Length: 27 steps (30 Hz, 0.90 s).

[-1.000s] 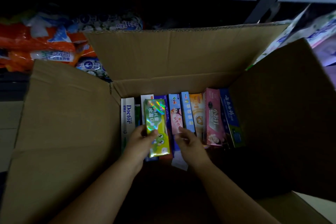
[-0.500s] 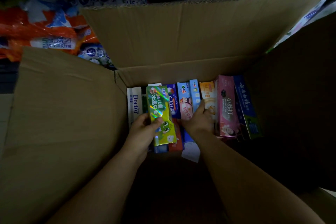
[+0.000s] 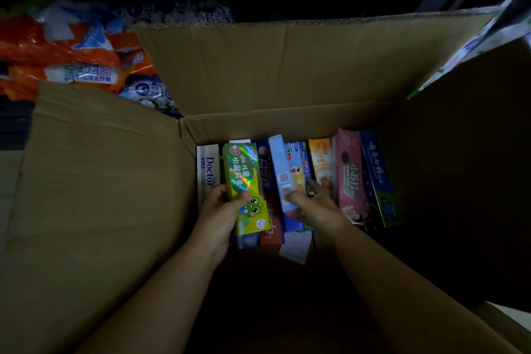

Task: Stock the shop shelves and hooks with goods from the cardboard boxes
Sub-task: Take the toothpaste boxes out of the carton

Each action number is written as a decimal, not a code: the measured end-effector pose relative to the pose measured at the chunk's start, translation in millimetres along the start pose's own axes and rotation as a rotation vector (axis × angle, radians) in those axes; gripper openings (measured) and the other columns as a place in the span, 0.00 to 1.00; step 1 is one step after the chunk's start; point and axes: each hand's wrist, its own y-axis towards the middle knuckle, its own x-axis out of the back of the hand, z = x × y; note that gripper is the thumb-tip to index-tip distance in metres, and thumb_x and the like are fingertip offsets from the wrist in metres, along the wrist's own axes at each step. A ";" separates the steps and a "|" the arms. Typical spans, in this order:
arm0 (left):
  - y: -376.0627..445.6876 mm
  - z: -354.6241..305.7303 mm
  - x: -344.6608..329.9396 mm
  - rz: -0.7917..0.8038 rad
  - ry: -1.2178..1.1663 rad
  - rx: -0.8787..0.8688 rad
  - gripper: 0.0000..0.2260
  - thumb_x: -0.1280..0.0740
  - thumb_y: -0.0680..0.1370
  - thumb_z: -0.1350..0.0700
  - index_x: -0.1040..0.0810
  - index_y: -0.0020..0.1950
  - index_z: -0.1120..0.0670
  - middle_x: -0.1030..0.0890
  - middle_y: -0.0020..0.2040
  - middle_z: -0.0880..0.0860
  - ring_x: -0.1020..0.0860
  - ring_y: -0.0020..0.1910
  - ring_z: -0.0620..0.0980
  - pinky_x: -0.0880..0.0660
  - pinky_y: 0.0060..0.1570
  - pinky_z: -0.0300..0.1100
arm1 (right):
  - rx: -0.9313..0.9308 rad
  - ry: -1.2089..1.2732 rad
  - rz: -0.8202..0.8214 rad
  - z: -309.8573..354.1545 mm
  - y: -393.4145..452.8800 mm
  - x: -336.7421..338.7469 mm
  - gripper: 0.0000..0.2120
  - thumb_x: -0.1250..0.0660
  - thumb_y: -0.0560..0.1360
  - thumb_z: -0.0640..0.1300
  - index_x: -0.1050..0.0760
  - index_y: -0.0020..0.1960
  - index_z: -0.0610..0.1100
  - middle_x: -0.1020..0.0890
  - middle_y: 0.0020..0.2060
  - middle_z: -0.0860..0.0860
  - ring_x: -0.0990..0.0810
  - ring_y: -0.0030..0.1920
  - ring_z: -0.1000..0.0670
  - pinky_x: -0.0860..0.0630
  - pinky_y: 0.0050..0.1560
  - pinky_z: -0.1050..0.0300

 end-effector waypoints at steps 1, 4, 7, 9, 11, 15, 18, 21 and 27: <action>-0.9 -0.9 -0.8 -0.001 -0.013 -0.002 0.07 0.32 0.76 0.62 0.24 0.52 0.54 0.18 0.50 0.57 0.18 0.46 0.56 0.22 0.49 0.54 | 0.017 -0.004 0.022 1.5 -7.1 3.9 0.33 0.31 0.75 0.39 0.43 0.75 0.46 0.24 0.51 0.50 0.20 0.45 0.51 0.23 0.30 0.65; -7.0 -3.9 -7.0 0.018 -0.064 0.008 0.08 0.32 0.75 0.65 0.26 0.49 0.53 0.18 0.50 0.60 0.19 0.45 0.58 0.22 0.49 0.57 | 0.100 -0.076 0.059 1.3 -29.4 10.2 0.35 0.30 0.74 0.39 0.42 0.75 0.48 0.23 0.60 0.49 0.20 0.50 0.54 0.22 0.39 0.64; -15.8 -7.3 -14.0 0.083 -0.087 0.007 0.09 0.34 0.75 0.66 0.26 0.52 0.55 0.18 0.48 0.60 0.18 0.43 0.57 0.21 0.45 0.54 | 0.226 -0.048 0.107 -2.7 -49.2 2.9 0.36 0.28 0.71 0.34 0.41 0.74 0.48 0.22 0.60 0.50 0.20 0.55 0.54 0.20 0.48 0.61; -22.2 -11.1 -15.3 0.149 -0.108 0.017 0.11 0.34 0.76 0.61 0.26 0.57 0.55 0.16 0.46 0.57 0.17 0.43 0.55 0.22 0.42 0.50 | 0.309 -0.049 0.098 -6.3 -60.1 -7.3 0.38 0.26 0.68 0.32 0.40 0.70 0.50 0.23 0.58 0.52 0.20 0.56 0.55 0.19 0.52 0.59; -26.4 -15.1 -13.7 0.218 -0.084 0.015 0.18 0.31 0.72 0.50 0.27 0.59 0.53 0.16 0.49 0.56 0.17 0.48 0.55 0.21 0.46 0.52 | 0.400 -0.130 0.045 -7.6 -67.3 -16.0 0.41 0.22 0.64 0.35 0.39 0.69 0.53 0.25 0.59 0.57 0.23 0.60 0.56 0.21 0.56 0.55; -33.0 -17.9 -14.3 0.227 0.039 -0.086 0.23 0.26 0.66 0.57 0.28 0.58 0.53 0.17 0.50 0.54 0.17 0.47 0.52 0.20 0.43 0.48 | 0.498 -0.286 -0.051 -10.8 -75.4 -23.3 0.50 0.19 0.60 0.45 0.44 0.73 0.54 0.34 0.61 0.65 0.33 0.63 0.64 0.31 0.62 0.65; -35.1 -18.1 -17.7 0.202 0.019 -0.084 0.24 0.26 0.66 0.62 0.27 0.60 0.55 0.16 0.51 0.56 0.17 0.46 0.54 0.21 0.42 0.48 | 0.515 -0.330 -0.039 -8.9 -81.3 -20.0 0.33 0.26 0.71 0.49 0.38 0.71 0.53 0.29 0.62 0.55 0.29 0.63 0.59 0.28 0.60 0.63; -34.5 -22.9 -17.5 0.200 -0.038 -0.056 0.21 0.27 0.67 0.61 0.26 0.59 0.53 0.17 0.52 0.58 0.18 0.50 0.57 0.22 0.50 0.53 | 0.285 0.100 0.072 0.9 -86.1 -10.5 0.13 0.36 0.78 0.46 0.30 0.63 0.49 0.20 0.54 0.49 0.16 0.49 0.57 0.20 0.39 0.63; -44.8 -41.5 -23.7 0.224 -0.075 -0.033 0.16 0.29 0.70 0.60 0.26 0.57 0.50 0.16 0.51 0.58 0.18 0.50 0.56 0.23 0.52 0.54 | 0.202 0.389 0.053 23.5 -82.6 -1.7 0.12 0.34 0.76 0.37 0.24 0.59 0.41 0.15 0.50 0.44 0.16 0.51 0.45 0.20 0.52 0.48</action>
